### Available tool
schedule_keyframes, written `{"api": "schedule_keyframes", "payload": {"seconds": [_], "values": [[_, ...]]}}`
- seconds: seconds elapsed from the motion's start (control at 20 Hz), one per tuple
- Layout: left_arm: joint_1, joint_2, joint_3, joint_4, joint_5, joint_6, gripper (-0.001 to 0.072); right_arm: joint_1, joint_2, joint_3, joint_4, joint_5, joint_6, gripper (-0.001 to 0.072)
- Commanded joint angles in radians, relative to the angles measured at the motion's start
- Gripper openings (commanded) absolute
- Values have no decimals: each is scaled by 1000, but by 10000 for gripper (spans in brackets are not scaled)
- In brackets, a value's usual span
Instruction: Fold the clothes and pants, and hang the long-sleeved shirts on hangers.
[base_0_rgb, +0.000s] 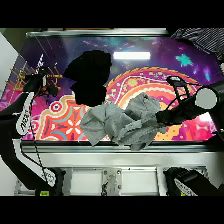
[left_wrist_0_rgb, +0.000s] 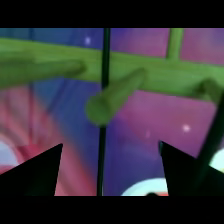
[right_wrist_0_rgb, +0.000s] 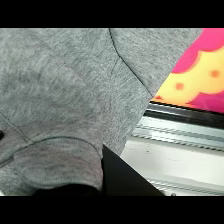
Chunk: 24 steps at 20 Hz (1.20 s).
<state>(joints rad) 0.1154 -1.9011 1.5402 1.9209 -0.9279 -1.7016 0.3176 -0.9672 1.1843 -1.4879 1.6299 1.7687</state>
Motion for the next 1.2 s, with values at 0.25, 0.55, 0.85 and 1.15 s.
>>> {"api": "schedule_keyframes", "payload": {"seconds": [0.25,0.55,0.85,1.15], "values": [[0,-43,31,-3,-42,1,416,0,0,0,0,0,0,23],[0,-43,31,-2,-52,2,17,0,0,0,0,0,0,23],[-4,61,31,-2,-72,32,16,0,0,0,0,0,0,23],[-70,250,31,-14,-142,135,17,0,0,0,0,0,0,24]]}}
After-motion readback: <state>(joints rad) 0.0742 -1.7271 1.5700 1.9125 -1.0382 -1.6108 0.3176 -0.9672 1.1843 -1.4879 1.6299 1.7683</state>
